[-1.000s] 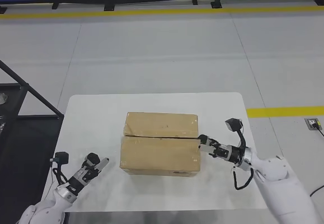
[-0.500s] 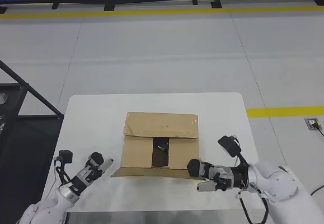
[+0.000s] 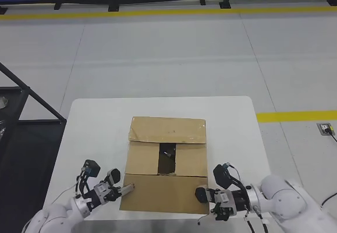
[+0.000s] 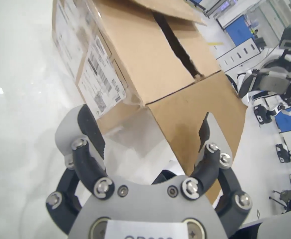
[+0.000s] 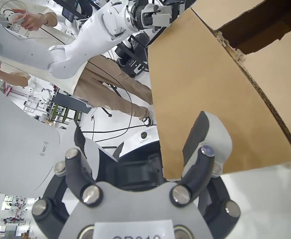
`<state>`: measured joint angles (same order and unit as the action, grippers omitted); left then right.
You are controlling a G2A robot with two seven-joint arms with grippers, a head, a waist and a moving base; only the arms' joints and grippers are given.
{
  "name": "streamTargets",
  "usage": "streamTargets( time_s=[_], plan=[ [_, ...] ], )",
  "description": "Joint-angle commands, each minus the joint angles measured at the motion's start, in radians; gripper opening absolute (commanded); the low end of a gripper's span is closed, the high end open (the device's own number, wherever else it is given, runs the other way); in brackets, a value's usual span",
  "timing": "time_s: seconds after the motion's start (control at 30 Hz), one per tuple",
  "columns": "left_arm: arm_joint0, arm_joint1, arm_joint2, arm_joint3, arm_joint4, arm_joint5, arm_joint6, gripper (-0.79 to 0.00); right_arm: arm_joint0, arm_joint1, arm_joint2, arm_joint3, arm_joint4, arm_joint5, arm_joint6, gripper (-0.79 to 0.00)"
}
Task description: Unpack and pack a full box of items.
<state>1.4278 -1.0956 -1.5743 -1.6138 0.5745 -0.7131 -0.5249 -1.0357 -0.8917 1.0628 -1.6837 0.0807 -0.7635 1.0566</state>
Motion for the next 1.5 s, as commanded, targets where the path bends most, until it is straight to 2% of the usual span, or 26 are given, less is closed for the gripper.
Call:
streamTargets(
  time_s=[0.0,0.13,0.23,0.87,0.97,1.17,1.3,1.47],
  plan=[
    [-0.005,0.003,0.006,0.016,0.035,-0.008,-0.008,0.000,0.014,-0.001,-0.012,0.004,0.027,0.001,0.001,0.000],
    [-0.013,0.006,0.016,0.046,0.054,-0.017,-0.004,0.000,0.036,-0.009,-0.028,-0.001,0.105,0.016,-0.040,0.000],
    [-0.019,0.009,0.021,0.057,0.059,-0.024,-0.011,0.000,0.053,-0.017,-0.024,0.015,0.222,0.083,-0.118,0.000],
    [-0.020,0.010,0.022,0.058,0.059,-0.028,-0.014,0.000,0.053,-0.017,-0.024,0.015,0.222,0.083,-0.118,0.000],
    [-0.014,0.010,0.028,0.049,0.073,-0.017,0.004,0.000,0.057,-0.030,-0.051,0.028,0.304,0.123,-0.169,0.000],
    [0.006,0.012,0.031,0.022,0.153,0.012,0.074,0.000,0.181,-0.085,-0.155,0.206,0.506,0.248,-0.221,0.000],
    [0.023,0.013,0.031,0.009,0.177,0.019,0.115,0.000,0.270,-0.119,-0.220,0.333,0.525,0.359,-0.193,0.000],
    [0.029,0.014,0.036,0.004,0.186,0.020,0.137,0.000,0.336,-0.158,-0.257,0.455,0.566,0.384,-0.228,0.000]
  ],
)
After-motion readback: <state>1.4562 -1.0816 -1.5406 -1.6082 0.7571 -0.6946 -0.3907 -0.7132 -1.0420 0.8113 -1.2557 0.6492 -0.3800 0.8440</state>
